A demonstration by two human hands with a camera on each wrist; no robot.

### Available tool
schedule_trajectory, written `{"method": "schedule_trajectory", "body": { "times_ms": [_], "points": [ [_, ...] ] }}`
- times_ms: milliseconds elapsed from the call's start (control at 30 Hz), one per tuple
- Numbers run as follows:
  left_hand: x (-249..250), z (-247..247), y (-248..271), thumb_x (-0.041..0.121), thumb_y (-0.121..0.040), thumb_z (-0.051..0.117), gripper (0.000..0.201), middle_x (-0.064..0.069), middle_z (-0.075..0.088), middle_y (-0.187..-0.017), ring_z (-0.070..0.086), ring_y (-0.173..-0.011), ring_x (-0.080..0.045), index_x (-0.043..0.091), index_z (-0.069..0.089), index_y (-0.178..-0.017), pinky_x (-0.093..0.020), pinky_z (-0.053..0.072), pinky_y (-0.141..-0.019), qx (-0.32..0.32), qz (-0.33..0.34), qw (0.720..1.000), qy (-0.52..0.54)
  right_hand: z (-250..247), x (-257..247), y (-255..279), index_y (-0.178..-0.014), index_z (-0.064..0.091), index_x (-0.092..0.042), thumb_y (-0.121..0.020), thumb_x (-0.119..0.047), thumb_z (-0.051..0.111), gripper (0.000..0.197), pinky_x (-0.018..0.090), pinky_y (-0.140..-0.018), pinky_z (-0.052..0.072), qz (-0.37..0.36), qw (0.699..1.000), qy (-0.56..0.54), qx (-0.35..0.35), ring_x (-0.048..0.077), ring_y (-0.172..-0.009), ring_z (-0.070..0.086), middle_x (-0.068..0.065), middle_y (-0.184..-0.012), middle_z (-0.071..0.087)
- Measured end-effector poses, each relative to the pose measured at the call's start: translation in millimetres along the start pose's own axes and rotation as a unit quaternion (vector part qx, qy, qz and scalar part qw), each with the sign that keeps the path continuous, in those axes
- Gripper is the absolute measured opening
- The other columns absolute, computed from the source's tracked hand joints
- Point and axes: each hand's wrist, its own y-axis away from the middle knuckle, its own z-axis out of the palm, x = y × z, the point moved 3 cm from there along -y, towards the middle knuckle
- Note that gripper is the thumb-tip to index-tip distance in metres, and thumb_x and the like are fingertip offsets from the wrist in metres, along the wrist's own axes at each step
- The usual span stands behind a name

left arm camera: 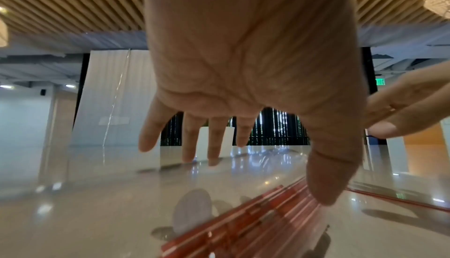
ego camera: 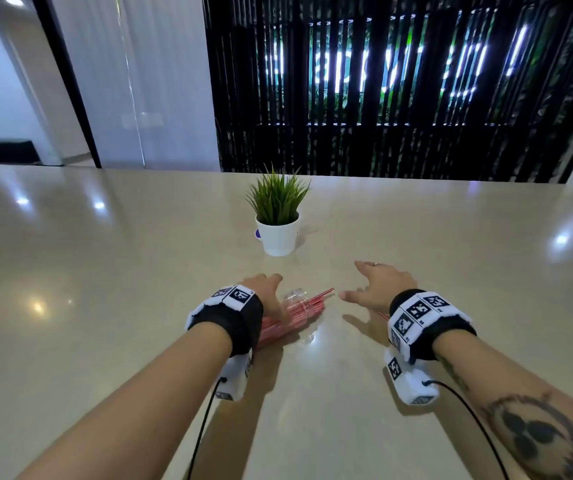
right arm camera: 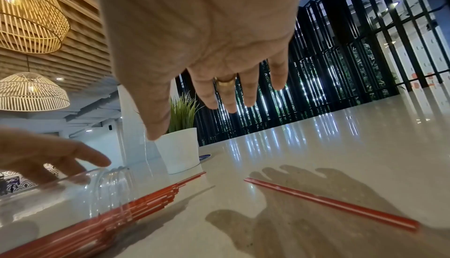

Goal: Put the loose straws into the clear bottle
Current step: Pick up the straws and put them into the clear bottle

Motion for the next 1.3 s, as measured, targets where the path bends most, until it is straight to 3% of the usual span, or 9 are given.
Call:
{"method": "schedule_trajectory", "body": {
  "times_ms": [200, 433, 667, 767, 833, 967, 1033, 1100, 1300],
  "points": [
    [-5.1, 15.1, 3.3, 0.033, -0.069, 0.070, 0.077, -0.014, 0.050, -0.131, 0.051, -0.115, -0.033, 0.015, 0.032, -0.134, -0.042, 0.044, -0.094, -0.070, -0.032, 0.997, 0.023, 9.2, 5.6, -2.1, -0.143, 0.028, -0.021, -0.078, -0.063, 0.051, 0.081, 0.044, -0.110, 0.033, 0.018, 0.999, -0.013, -0.038, 0.023, -0.136, 0.036, 0.002, -0.151, 0.035],
    [-5.6, 13.1, 0.0, 0.035, -0.058, 0.078, 0.080, -0.009, 0.053, -0.127, 0.053, -0.108, -0.030, 0.019, 0.041, -0.127, -0.039, 0.047, -0.089, -0.055, -0.025, 0.997, 0.037, 11.1, 8.5, -0.8, -0.142, 0.029, -0.019, -0.080, -0.055, 0.054, 0.076, 0.041, -0.101, 0.041, 0.038, 0.998, -0.036, -0.039, 0.026, -0.130, 0.043, 0.006, -0.145, 0.042],
    [2.0, -5.1, -0.6, 0.039, -0.064, 0.076, 0.083, -0.012, 0.055, -0.120, 0.054, -0.100, -0.029, 0.013, 0.032, -0.129, -0.034, 0.041, -0.076, 0.049, 0.014, 0.979, 0.196, 8.6, 18.1, -5.8, -0.112, 0.057, -0.013, -0.083, -0.024, 0.055, 0.031, 0.034, -0.084, 0.049, 0.080, 0.988, -0.130, 0.032, 0.028, -0.101, 0.060, 0.010, -0.111, 0.065],
    [9.3, -11.6, 1.6, 0.042, -0.063, 0.077, 0.083, -0.012, 0.056, -0.109, 0.056, -0.098, -0.030, 0.012, 0.032, -0.126, -0.034, 0.043, -0.075, 0.110, 0.036, 0.952, 0.283, 0.7, 12.8, -5.6, -0.091, 0.051, -0.015, -0.082, -0.013, 0.051, 0.009, 0.031, -0.069, 0.042, 0.071, 0.977, -0.173, 0.098, 0.030, -0.087, 0.059, 0.010, -0.093, 0.063],
    [15.2, -15.8, 6.3, 0.043, -0.063, 0.077, 0.082, -0.005, 0.055, -0.096, 0.056, -0.088, -0.023, 0.011, 0.034, -0.126, -0.034, 0.044, -0.077, 0.142, 0.058, 0.925, 0.348, -6.3, 4.5, -3.5, -0.087, 0.041, -0.015, -0.082, -0.007, 0.048, 0.012, 0.032, -0.066, 0.038, 0.042, 0.965, -0.212, 0.151, 0.028, -0.078, 0.054, 0.007, -0.080, 0.055],
    [26.8, -17.0, 17.4, 0.029, -0.063, 0.081, 0.074, 0.011, 0.051, -0.086, 0.053, -0.076, -0.007, 0.010, 0.042, -0.124, -0.027, 0.044, -0.074, 0.198, 0.114, 0.869, 0.438, -27.8, -18.2, -1.7, -0.096, 0.037, -0.012, -0.090, -0.008, 0.042, 0.009, 0.039, -0.081, 0.043, -0.049, 0.902, -0.366, 0.224, 0.024, -0.086, 0.051, 0.005, -0.094, 0.048],
    [31.7, -13.4, 21.6, 0.028, -0.061, 0.082, 0.076, 0.011, 0.051, -0.088, 0.056, -0.079, -0.010, 0.011, 0.041, -0.122, -0.028, 0.047, -0.076, 0.200, 0.134, 0.861, 0.448, -39.4, -30.0, -0.9, -0.116, 0.038, -0.009, -0.094, -0.014, 0.038, 0.022, 0.039, -0.092, 0.043, -0.075, 0.878, -0.424, 0.210, 0.023, -0.102, 0.051, 0.004, -0.108, 0.046],
    [35.4, -9.7, 23.4, 0.037, -0.054, 0.083, 0.083, 0.008, 0.054, -0.093, 0.060, -0.088, -0.017, 0.013, 0.040, -0.121, -0.036, 0.051, -0.085, 0.194, 0.148, 0.852, 0.463, -45.9, -40.5, 0.4, -0.133, 0.031, -0.011, -0.097, -0.022, 0.033, 0.038, 0.039, -0.094, 0.043, -0.100, 0.872, -0.448, 0.170, 0.022, -0.107, 0.051, 0.002, -0.114, 0.044],
    [43.4, -9.4, 22.5, 0.059, -0.047, 0.075, 0.091, 0.000, 0.059, -0.109, 0.062, -0.102, -0.020, 0.019, 0.036, -0.120, -0.046, 0.048, -0.094, 0.187, 0.160, 0.834, 0.494, -49.4, -52.4, 2.5, -0.133, 0.041, -0.013, -0.097, -0.030, 0.035, 0.040, 0.019, -0.064, 0.048, -0.131, 0.860, -0.479, 0.119, 0.017, -0.101, 0.053, 0.004, -0.112, 0.051]
  ]
}}
